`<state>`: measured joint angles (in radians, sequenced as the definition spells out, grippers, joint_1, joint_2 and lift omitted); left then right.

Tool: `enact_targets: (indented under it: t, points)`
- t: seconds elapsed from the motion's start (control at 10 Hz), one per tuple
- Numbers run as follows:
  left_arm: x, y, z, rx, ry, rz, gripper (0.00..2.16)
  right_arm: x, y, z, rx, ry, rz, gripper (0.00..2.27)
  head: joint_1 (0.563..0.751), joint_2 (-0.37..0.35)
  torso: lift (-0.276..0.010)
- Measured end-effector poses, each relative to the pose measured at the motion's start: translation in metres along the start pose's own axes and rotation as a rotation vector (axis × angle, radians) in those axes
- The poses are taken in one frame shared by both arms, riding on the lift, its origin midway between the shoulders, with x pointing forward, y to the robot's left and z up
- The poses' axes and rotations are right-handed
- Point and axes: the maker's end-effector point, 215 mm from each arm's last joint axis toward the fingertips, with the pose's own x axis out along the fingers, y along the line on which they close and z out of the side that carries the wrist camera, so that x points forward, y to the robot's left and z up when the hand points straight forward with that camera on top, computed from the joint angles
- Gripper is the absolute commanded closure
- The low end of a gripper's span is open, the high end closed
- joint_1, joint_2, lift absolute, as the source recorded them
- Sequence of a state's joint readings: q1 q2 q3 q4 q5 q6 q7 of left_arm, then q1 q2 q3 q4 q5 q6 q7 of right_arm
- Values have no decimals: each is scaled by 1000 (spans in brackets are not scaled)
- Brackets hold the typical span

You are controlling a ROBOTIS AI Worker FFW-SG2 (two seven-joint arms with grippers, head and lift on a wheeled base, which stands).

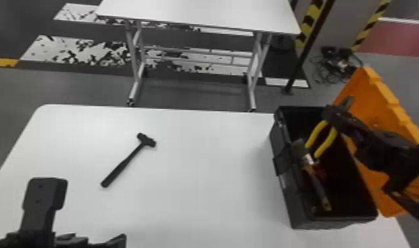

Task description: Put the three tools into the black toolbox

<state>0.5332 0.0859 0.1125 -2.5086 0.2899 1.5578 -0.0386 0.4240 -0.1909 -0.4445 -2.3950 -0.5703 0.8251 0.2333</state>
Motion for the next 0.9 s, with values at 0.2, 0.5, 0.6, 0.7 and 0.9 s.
enact_targets:
  t: [0.2, 0.5, 0.6, 0.7, 0.9]
  points:
    - [-1, -2, 4, 3, -9, -5, -2, -3, -41, -5, -41, -12, -83, 2246, 695, -227, -51]
    - [-2, -3, 8, 4, -16, -7, -2, -6, -75, -41, -57, -3, -125, 2236, 695, -285, -51]
    - [-1, -2, 7, 4, -14, -6, -2, -4, -76, -60, -53, 17, -122, 1507, 695, -285, -51]
    - [-1, 0, 7, 2, -13, -1, 12, -1, -72, -83, -42, 47, -98, 110, 695, -278, -51]
    - [0, 10, 7, -7, -11, 23, 70, 5, -47, -109, -3, 74, -39, 39, 695, -220, -51]
